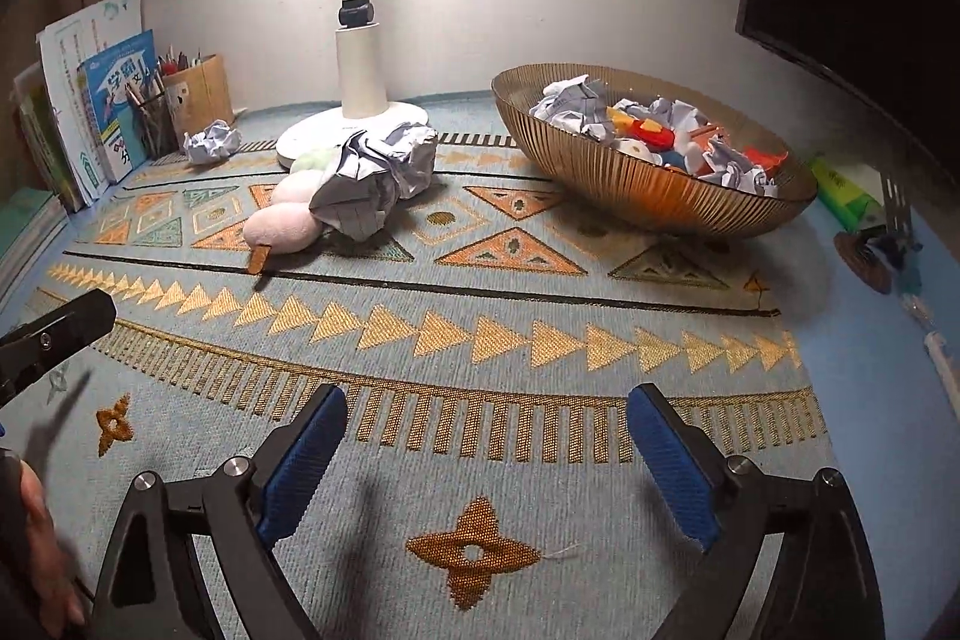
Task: Organize objects
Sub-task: 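Move both open tools back toward the remaining paper balls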
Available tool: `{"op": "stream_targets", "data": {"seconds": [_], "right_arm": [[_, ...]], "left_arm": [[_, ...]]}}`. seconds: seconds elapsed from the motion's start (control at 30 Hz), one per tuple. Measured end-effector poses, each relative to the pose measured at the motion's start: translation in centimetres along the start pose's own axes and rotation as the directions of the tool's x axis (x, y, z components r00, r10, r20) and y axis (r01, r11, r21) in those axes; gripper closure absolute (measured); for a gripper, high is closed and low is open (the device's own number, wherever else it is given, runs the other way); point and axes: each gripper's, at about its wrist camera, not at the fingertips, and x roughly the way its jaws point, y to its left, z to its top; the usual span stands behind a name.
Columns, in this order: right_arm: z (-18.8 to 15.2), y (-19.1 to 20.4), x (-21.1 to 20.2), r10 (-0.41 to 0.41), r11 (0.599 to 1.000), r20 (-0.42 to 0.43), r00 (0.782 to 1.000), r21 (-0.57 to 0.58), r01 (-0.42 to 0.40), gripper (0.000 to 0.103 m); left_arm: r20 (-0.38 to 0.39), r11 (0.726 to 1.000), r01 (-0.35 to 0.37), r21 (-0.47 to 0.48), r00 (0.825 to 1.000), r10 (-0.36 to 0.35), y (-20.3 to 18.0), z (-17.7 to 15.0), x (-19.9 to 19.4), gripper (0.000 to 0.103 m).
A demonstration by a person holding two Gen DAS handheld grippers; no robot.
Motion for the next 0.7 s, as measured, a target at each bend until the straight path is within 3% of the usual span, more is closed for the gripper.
{"op": "stream_targets", "data": {"seconds": [0.7], "right_arm": [[0.22,-0.07,0.86,0.019,1.000,-0.047,0.999,0.010,-0.019,0.009]], "left_arm": [[-0.002,1.000,0.013,-0.012,1.000,-0.013,0.18,0.02,-0.03,0.001]]}}
